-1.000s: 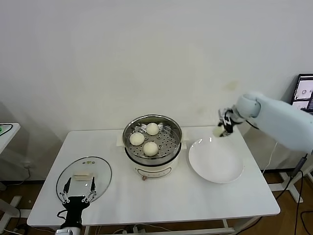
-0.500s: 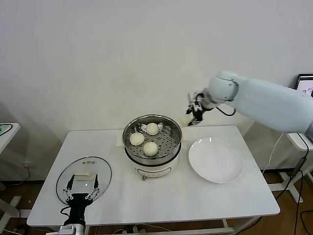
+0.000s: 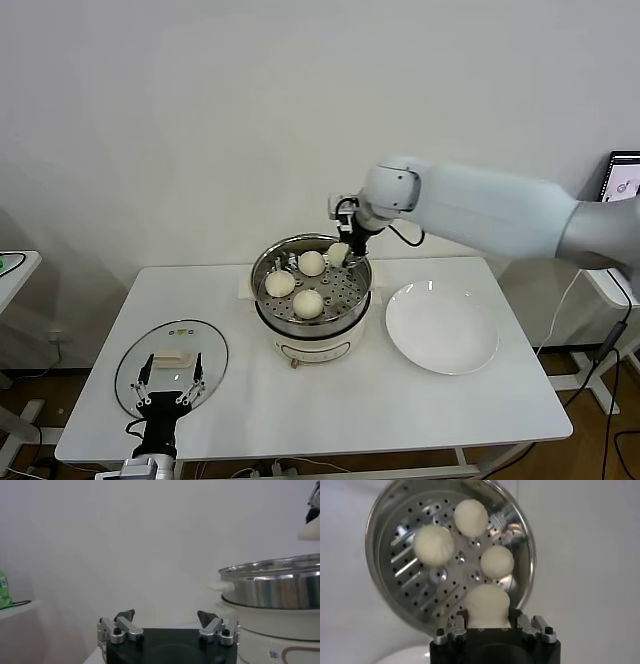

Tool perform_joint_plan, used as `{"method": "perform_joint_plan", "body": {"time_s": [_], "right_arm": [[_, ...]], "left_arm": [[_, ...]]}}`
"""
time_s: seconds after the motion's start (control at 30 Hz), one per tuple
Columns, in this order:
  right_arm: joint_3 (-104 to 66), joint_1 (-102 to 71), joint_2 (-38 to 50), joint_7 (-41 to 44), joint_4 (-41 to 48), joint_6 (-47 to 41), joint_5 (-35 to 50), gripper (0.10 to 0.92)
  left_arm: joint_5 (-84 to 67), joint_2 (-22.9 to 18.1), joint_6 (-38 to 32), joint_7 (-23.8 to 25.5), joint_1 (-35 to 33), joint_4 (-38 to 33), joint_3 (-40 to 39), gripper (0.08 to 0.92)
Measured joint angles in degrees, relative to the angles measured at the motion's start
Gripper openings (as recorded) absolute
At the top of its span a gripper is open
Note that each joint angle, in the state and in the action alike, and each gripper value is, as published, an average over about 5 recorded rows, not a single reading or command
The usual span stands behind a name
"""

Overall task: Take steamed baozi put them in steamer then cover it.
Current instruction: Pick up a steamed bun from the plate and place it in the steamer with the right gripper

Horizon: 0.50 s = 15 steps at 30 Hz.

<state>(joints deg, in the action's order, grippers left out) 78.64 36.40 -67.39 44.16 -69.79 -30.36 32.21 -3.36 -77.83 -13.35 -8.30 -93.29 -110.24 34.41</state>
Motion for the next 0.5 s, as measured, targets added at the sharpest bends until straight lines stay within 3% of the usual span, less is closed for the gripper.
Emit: {"method": "perform_joint_plan", "body": {"time_s": [0.5], "right_arm": [[0.3, -4.4, -3.7, -0.1, 5.8, -1.1, 0.5, 0.517]], "left_arm": [[-0.9, 0.3, -0.4, 0.1, 0.0, 0.5, 0.6, 0.823]]}}
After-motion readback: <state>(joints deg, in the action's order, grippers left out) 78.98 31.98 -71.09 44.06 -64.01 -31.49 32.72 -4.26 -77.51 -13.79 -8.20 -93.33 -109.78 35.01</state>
